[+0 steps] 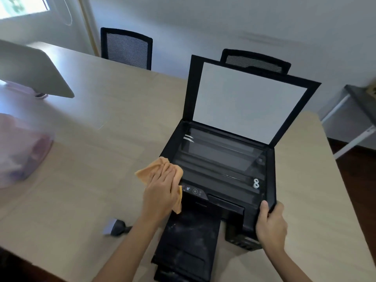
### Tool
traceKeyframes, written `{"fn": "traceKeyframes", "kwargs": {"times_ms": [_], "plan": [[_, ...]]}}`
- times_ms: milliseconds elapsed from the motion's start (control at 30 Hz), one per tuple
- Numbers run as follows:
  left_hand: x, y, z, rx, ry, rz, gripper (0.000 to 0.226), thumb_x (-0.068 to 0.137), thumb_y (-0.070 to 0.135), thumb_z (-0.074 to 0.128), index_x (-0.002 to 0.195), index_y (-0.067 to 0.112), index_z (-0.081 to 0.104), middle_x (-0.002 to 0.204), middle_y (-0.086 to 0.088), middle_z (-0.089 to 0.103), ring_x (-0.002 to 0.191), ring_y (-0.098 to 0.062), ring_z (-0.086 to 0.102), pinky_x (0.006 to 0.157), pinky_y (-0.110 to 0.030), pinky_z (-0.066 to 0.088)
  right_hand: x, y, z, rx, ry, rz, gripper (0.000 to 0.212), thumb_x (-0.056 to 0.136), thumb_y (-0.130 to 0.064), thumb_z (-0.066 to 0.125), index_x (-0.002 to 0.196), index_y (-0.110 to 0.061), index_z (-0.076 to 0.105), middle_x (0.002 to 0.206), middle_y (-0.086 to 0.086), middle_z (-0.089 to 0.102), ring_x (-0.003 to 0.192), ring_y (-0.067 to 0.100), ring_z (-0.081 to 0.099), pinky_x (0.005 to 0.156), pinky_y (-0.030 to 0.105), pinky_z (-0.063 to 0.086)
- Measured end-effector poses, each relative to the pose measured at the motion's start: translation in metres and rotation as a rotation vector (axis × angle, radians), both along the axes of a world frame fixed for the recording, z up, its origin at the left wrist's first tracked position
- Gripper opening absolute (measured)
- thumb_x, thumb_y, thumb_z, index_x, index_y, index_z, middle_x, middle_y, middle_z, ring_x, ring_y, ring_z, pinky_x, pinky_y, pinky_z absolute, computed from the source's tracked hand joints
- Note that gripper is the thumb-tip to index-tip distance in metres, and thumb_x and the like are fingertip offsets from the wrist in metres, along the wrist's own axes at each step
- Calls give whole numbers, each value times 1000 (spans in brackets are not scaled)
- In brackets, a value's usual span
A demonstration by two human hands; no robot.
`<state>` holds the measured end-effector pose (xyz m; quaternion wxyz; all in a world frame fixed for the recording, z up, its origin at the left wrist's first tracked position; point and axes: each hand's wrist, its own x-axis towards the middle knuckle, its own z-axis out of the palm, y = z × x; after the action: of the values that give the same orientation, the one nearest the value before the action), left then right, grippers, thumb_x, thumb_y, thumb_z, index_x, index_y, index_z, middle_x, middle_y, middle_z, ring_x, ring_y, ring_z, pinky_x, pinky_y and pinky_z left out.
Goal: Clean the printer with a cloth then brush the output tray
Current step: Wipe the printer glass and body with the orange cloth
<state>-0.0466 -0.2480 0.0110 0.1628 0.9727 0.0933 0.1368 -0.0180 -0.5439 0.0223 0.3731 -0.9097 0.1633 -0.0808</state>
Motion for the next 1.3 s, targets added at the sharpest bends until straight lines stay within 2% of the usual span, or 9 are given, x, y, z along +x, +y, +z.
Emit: {"fn": "traceKeyframes", "kwargs": {"times_ms": [467,567,667,800,900,1000,1067,1167,1300], "plan": [[-10,21,-8,150,145,-145,60,101,41,13,149,5,22,159,-13,12,148,-31,3,117,-49,15,2,3,2,-49,-14,-44,52,84,-49,30,113,-7,43,80,12,53,74,34,49,67,38,34],[21,26,6,-104,189,-141,54,101,31,14,143,4,32,157,-22,14,147,-39,4,116,-57,19,3,5,2,-79,-6,-59,53,84,-49,29,112,-6,43,80,11,51,83,43,57,66,39,33],[63,41,24,-375,265,-60,55,100,38,26,151,19,14,161,-10,7,148,-26,6,117,-43,18,2,5,1,-112,-3,-78,52,85,-48,30,112,-6,44,78,11,51,84,45,58,65,39,33],[128,52,36,-542,307,-66,59,101,32,31,152,19,4,157,-12,24,141,-32,29,113,-41,24,2,9,2,-137,-26,-77,54,86,-47,30,117,-6,44,87,24,62,86,47,60,65,39,33],[148,56,45,-847,332,-47,55,102,28,34,151,14,13,158,-4,19,143,-21,26,116,-31,18,2,10,2,-157,-25,-84,54,87,-48,28,118,-6,43,93,26,64,88,46,60,66,40,33],[126,63,51,-1146,435,13,45,99,44,36,113,10,62,120,-11,63,91,-15,65,83,-28,49,1,11,0,-142,-10,-91,55,87,-50,25,115,-7,42,96,28,64,88,47,59,66,40,33],[95,68,55,-1191,458,128,55,96,55,36,83,10,65,80,-11,67,64,-14,63,66,-27,50,0,11,0,-130,-23,-99,64,86,-59,16,114,-8,43,96,29,64,88,48,58,67,41,33],[45,62,34,-890,404,53,52,98,51,29,93,9,60,83,-9,62,78,-22,62,77,-38,51,-1,12,2,-94,-44,-132,73,87,-63,8,119,-10,45,98,30,64,91,49,57,69,41,31],[41,60,19,-594,165,-42,46,100,34,28,137,9,42,126,-7,54,109,-26,56,92,-39,43,-1,14,4,57,-41,-179,54,98,-43,17,112,-7,55,105,27,64,99,45,56,78,41,36]]}}
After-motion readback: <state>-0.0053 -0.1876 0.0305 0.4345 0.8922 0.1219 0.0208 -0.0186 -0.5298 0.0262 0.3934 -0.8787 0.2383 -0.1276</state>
